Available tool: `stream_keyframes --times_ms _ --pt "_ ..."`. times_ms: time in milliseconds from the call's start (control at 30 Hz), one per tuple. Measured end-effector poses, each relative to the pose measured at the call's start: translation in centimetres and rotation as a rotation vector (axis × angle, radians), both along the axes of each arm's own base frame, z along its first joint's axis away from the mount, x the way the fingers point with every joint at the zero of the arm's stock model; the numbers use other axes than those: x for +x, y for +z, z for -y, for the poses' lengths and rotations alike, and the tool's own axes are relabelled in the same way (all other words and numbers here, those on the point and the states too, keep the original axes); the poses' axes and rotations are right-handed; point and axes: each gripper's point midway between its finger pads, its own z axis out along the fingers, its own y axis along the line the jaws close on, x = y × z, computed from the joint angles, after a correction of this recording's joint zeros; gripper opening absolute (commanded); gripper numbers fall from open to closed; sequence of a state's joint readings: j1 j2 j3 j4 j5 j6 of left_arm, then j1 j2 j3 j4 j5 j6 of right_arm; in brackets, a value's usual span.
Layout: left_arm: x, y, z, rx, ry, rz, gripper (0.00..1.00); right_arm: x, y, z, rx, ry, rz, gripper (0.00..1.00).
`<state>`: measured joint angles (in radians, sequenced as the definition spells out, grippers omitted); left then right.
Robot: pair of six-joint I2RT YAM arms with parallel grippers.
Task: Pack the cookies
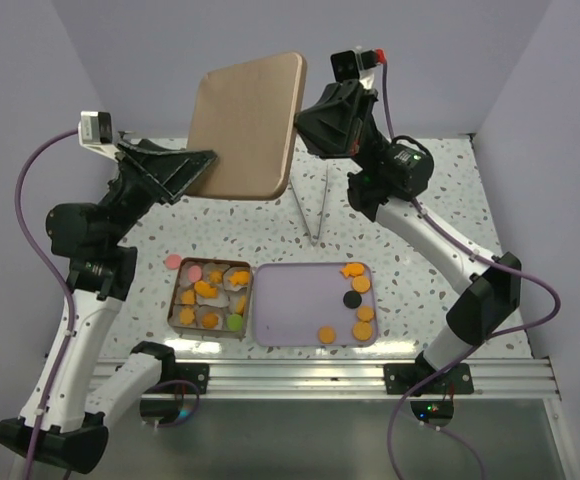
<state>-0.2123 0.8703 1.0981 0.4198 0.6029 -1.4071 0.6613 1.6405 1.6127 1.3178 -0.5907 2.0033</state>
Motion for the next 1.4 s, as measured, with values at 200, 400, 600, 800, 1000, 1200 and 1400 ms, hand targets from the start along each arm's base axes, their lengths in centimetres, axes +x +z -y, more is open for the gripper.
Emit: stream_keyframes --times_ms 200,400,600,800,1000,1200,1400 --pt "0.2 0.3 -0.7 -0.015 0.009 -0.008 0.35 0.9 -1.3 0.1 0.003 -0.011 -0.055 0.00" --pt "-1.6 1.7 -1.2 -0.053 -0.007 0.033 0.05 2.9 -3.3 0.5 -0.003 -0.057 -0.140 0.10" --pt "-2.0 1.1 -1.1 -0.012 -0.008 0.037 0.00 3.0 -5.7 -0.3 -0.066 -0.044 -0.182 0.64" --pt "-1.3 -0.4 -0.9 0.026 -0.002 -0.020 0.00 2.6 -7.9 -1.1 -0.153 -0.019 -0.191 0.65" --pt "-2.2 -1.4 -1.0 0.060 0.012 -0.055 0.00 0.3 -8.8 -0.6 -0.251 0.014 -0.170 0.37" --pt "-2.9 -2.4 -1.2 0.111 0.042 -0.117 0.05 0.1 -11.1 -1.0 -0.376 -0.023 -0.228 0.14" --pt "-1.7 -5.1 -1.5 0.167 0.091 -0.227 0.55 2.2 -14.3 -2.2 -0.541 -0.110 -0.313 0.00"
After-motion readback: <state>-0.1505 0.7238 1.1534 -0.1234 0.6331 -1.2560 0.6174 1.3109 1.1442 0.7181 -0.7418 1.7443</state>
